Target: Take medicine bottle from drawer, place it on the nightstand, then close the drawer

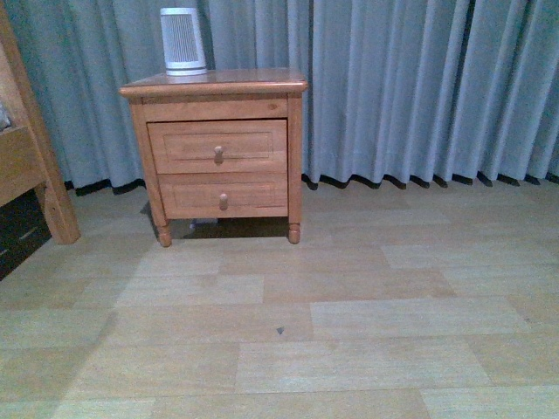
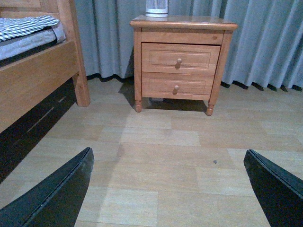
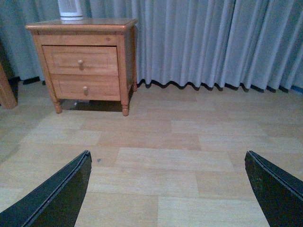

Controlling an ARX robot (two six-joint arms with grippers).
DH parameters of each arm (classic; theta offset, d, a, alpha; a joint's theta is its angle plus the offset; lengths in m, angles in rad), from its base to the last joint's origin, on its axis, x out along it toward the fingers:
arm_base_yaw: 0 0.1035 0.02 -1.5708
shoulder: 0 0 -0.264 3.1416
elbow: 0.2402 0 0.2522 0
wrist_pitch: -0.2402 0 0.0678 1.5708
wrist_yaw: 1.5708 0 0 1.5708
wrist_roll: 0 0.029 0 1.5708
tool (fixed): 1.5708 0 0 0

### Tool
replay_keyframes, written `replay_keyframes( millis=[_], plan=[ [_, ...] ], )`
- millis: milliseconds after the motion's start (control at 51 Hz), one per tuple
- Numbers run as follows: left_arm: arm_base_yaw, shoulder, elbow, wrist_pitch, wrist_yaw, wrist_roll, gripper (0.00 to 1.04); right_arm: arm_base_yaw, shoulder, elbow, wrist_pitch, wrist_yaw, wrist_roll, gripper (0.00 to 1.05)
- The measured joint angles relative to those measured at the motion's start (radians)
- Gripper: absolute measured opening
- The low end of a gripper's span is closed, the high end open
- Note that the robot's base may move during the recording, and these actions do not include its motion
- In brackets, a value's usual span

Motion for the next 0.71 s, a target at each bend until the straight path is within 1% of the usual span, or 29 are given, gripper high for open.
replay_keyframes(
  millis=[706],
  plan=[
    [0.000, 0.000, 0.000, 0.000, 0.000, 0.000, 0.98, 0.000, 0.000, 0.000, 0.000, 0.000, 0.000, 0.98]
  ],
)
